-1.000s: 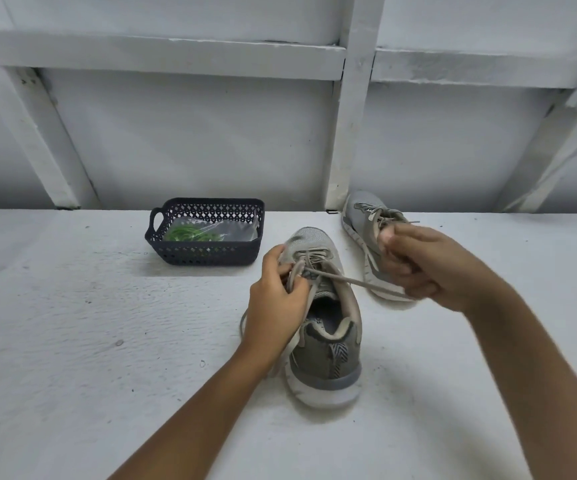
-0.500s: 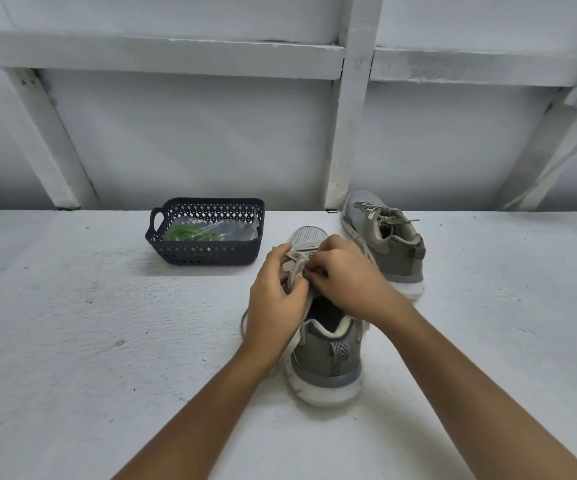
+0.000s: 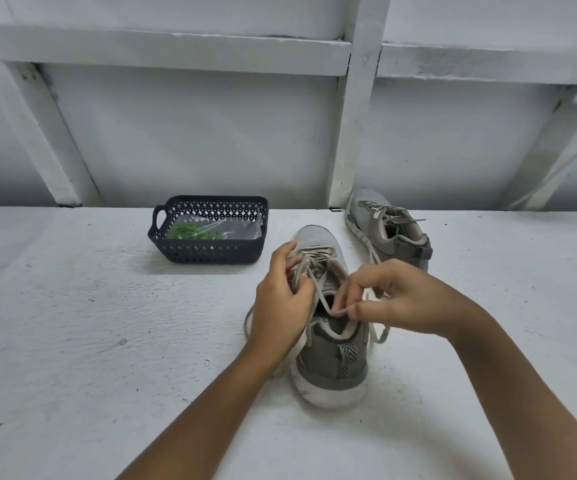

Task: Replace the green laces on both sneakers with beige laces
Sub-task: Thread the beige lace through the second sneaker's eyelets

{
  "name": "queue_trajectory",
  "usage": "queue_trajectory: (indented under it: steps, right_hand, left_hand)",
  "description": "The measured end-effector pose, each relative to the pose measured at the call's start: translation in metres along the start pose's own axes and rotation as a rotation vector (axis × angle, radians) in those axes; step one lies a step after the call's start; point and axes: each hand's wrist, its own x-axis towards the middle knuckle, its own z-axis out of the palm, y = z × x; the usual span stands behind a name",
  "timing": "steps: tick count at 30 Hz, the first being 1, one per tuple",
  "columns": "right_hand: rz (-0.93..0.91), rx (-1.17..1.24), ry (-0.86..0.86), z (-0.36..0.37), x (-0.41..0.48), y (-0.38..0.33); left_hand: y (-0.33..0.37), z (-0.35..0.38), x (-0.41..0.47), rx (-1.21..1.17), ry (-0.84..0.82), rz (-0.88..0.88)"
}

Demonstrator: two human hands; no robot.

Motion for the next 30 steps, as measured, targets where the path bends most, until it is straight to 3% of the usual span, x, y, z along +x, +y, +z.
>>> queue_trajectory:
  steps: [10, 12, 14, 17, 22, 25, 27, 30]
  right_hand:
    - [0.024, 0.262, -0.056, -0.001, -0.003, 0.0]
    - [0.033, 0.295, 0.03, 0.001, 0.0, -0.004]
    - [0.071, 0.327, 0.23, 0.0, 0.004, -0.01]
    - [0.177, 0.607, 0.449, -0.007, 0.014, -0.023]
    - [0.299, 1.28, 0.408, -0.021, 0.039, -0.05]
    - [0.304, 1.357, 0.396, -0.021, 0.056, -0.059]
    - [0.297, 1.35, 0.376, -0.02, 0.065, -0.061]
    - [0.277, 1.313, 0.377, -0.02, 0.07, -0.056]
  left_hand:
    - [0.002, -0.001, -0.001, 0.005, 0.009, 0.027]
    - [0.002, 0.0, -0.001, -0.007, 0.019, 0.039]
    - [0.001, 0.0, -0.001, -0.018, 0.023, 0.044]
    - [0.001, 0.0, -0.001, -0.048, -0.009, 0.031]
    - [0.01, 0.001, -0.002, 0.009, 0.105, 0.201]
    - [0.026, 0.0, -0.005, 0.212, 0.026, 0.331]
    - [0.035, 0.0, -0.005, 0.264, -0.071, 0.317]
    - [0.05, -0.007, -0.005, 0.022, -0.157, 0.205]
